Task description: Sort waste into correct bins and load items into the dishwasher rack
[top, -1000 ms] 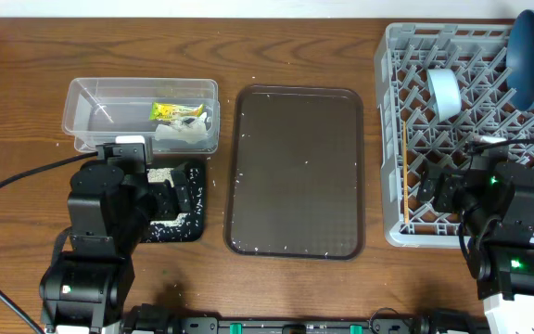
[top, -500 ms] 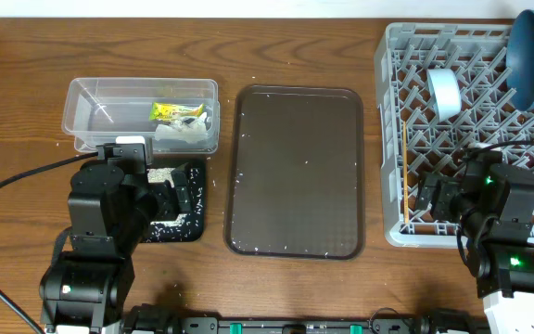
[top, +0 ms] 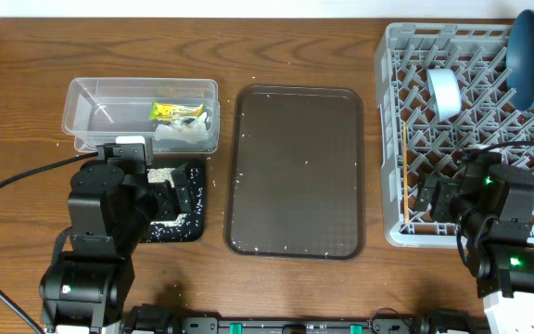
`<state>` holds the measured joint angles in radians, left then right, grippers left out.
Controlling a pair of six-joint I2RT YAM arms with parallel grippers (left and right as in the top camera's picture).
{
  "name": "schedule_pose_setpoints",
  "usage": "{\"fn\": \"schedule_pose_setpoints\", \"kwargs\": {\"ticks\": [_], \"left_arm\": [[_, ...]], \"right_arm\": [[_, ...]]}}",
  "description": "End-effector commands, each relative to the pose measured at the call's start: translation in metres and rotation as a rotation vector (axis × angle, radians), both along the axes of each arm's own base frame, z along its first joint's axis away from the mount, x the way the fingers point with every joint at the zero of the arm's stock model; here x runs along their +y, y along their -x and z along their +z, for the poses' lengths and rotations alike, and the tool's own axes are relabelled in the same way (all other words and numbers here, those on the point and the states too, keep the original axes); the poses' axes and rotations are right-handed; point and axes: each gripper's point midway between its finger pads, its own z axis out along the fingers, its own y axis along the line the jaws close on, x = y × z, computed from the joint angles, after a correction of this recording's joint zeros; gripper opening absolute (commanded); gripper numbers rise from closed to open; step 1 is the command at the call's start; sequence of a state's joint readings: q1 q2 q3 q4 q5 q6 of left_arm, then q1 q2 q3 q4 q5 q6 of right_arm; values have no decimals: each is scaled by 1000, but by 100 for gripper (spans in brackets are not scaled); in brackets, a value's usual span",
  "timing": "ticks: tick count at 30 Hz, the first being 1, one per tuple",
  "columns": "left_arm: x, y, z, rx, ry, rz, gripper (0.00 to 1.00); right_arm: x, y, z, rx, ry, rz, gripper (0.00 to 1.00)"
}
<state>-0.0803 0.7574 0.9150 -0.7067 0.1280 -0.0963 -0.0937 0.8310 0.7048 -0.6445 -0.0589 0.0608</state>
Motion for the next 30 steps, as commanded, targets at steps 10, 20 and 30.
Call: {"fn": "schedule_pose_setpoints", "kwargs": {"ticks": [10,20,30], "left_arm": [[1,0,-4,9,-7,-4,95],[1,0,-4,9,-7,-4,95],[1,0,-4,9,-7,-4,95]], "right_arm": [[0,23,9,-97,4,-16,99],[17,40,5,-208,7,49,99],[33,50,50,-426,29,128,99]]}}
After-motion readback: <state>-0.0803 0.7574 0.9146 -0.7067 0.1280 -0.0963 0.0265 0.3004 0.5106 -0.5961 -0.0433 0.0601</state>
